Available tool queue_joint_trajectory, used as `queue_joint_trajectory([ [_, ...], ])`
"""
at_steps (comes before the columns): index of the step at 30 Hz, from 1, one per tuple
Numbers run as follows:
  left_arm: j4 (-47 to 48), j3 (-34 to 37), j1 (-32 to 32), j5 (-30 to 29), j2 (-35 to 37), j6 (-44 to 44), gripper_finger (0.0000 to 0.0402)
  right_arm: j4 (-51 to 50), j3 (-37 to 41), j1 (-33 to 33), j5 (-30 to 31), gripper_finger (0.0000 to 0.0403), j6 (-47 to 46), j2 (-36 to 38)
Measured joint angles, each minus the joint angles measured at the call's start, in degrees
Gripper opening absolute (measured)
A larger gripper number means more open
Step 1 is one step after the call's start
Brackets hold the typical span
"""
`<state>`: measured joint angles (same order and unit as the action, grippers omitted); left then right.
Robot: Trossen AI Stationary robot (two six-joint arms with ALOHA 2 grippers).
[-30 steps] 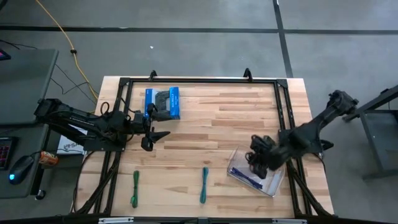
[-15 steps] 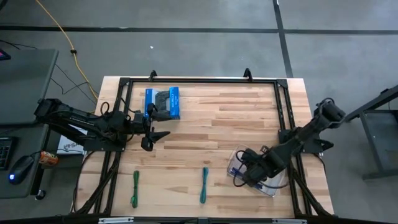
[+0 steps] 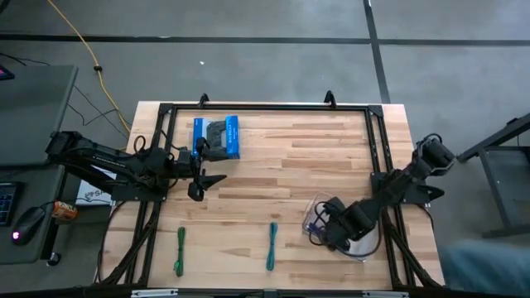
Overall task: Pick and place USB-C Cables
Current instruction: Put the black usb cable into the transparent bin
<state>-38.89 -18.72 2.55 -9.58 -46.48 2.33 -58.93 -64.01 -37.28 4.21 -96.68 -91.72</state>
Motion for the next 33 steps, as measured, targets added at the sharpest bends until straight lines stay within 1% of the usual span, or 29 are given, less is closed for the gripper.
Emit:
queue_joint_trajectory([
  [5, 0.0, 0.0, 0.0, 0.0, 0.0, 0.5, 0.0268, 0.1, 0.0, -3.0, 0.5, 0.0064, -8.9, 0.0],
  [8, 0.0, 0.0, 0.0, 0.0, 0.0, 0.5, 0.0268, 0.1, 0.0, -4.0, 0.0, 0.0064, -10.3, 0.0],
  [10, -0.1, 0.0, 0.0, 0.0, 0.0, 0.5, 0.0268, 0.3, 0.0, -4.1, 0.1, 0.0064, -9.9, -0.1],
  [14, -0.6, 0.0, 0.0, 0.0, 0.0, 0.5, 0.0268, 1.9, 0.0, -3.3, 1.9, 0.0064, -5.6, -0.3],
  [17, -1.2, 0.0, 0.0, 0.0, 0.0, 0.5, 0.0268, 2.3, 0.0, -2.3, 2.4, 0.0064, -4.8, -0.8],
  [23, -1.3, 0.0, 0.0, 0.0, 0.0, 0.5, 0.0268, 3.8, -0.1, -0.1, -1.7, 0.0064, -1.4, -5.5],
  [27, -1.3, 0.0, 0.0, 0.0, 0.0, 0.5, 0.0268, 4.8, -0.1, 0.5, -2.3, 0.0064, 0.1, -7.8],
  [33, -1.3, 0.0, 0.0, 0.0, 0.0, 0.5, 0.0268, 5.0, -0.1, 0.5, -2.3, 0.0064, -0.5, -9.1],
])
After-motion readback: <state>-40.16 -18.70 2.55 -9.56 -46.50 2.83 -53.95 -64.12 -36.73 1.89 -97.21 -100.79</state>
